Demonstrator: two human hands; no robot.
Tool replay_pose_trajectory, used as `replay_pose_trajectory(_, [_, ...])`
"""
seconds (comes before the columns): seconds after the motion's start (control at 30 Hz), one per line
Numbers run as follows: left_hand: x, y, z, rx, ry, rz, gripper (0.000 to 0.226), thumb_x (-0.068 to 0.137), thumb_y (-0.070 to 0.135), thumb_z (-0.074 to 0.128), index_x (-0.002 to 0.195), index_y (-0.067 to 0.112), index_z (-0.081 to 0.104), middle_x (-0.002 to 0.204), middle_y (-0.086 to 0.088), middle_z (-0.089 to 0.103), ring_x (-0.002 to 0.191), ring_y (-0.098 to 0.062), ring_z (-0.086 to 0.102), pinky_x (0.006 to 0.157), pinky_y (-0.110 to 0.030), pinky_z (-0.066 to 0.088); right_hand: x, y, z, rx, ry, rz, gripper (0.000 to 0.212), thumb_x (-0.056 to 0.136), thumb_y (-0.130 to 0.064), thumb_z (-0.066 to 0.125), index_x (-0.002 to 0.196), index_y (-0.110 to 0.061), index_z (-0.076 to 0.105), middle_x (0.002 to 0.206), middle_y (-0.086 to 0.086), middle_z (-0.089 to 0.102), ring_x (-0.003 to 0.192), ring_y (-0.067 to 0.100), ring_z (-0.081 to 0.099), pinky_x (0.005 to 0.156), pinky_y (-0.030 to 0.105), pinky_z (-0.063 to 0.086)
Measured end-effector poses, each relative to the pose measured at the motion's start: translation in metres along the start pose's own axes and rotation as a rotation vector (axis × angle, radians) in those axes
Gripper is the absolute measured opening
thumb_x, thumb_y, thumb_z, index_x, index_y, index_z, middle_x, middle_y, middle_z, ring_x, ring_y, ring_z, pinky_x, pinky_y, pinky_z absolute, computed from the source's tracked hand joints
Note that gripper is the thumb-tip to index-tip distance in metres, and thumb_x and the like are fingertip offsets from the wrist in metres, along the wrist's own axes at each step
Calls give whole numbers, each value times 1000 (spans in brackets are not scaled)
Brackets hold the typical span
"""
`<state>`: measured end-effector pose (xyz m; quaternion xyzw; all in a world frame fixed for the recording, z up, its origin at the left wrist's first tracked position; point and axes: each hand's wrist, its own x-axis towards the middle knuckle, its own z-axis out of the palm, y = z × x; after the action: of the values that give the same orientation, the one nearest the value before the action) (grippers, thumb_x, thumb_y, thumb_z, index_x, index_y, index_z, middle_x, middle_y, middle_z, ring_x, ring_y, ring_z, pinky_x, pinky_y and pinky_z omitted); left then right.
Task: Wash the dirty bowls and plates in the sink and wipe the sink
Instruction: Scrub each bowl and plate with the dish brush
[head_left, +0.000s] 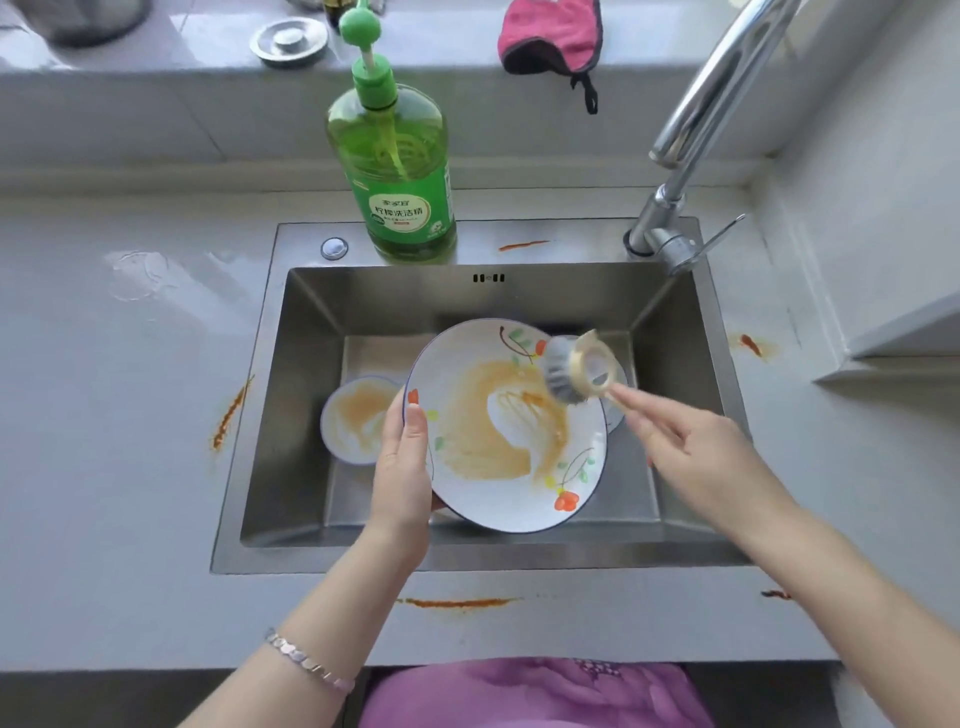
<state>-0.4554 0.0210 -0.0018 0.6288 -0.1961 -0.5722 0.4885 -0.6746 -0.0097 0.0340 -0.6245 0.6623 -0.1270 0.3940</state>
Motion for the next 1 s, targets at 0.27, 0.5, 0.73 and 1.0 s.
replay_pose_trajectory(0.27, [-6, 1, 7, 108, 53, 116, 34, 82, 56, 43, 116, 50, 47, 139, 7, 49, 130, -15, 44, 109, -49, 34, -24, -25, 35, -303, -282, -152, 34, 96, -36, 42, 122, -57, 48, 108, -10, 69, 93, 20, 62, 73, 28, 46])
replay_pose_trajectory(0.5, [-3, 10, 0, 119, 62, 151, 22, 97, 34, 39, 114, 46, 48, 135, 8, 51, 127, -14, 47, 108, -46, 37, -16, -16, 29, -321, -238, -48, 35, 97, -31, 41, 124, -52, 51, 110, -8, 68, 61, 6, 49, 65, 25, 37])
replay_pose_trajectory(0.73, [-6, 13, -1, 93, 43, 113, 24, 97, 36, 39, 117, 40, 51, 127, 12, 56, 120, -14, 52, 97, -45, 47, 8, -23, 18, -288, -136, -28, 35, 97, -29, 41, 124, -48, 53, 119, -6, 65, 79, 15, 59, 72, 28, 45])
replay_pose_trajectory(1.0, [-9, 21, 4, 100, 49, 145, 30, 98, 32, 40, 126, 32, 49, 131, 6, 55, 122, -13, 51, 105, -45, 40, 0, -39, 28, -203, -206, -150, 33, 96, -29, 45, 122, -47, 55, 104, -9, 68, 80, 8, 64, 78, 23, 46])
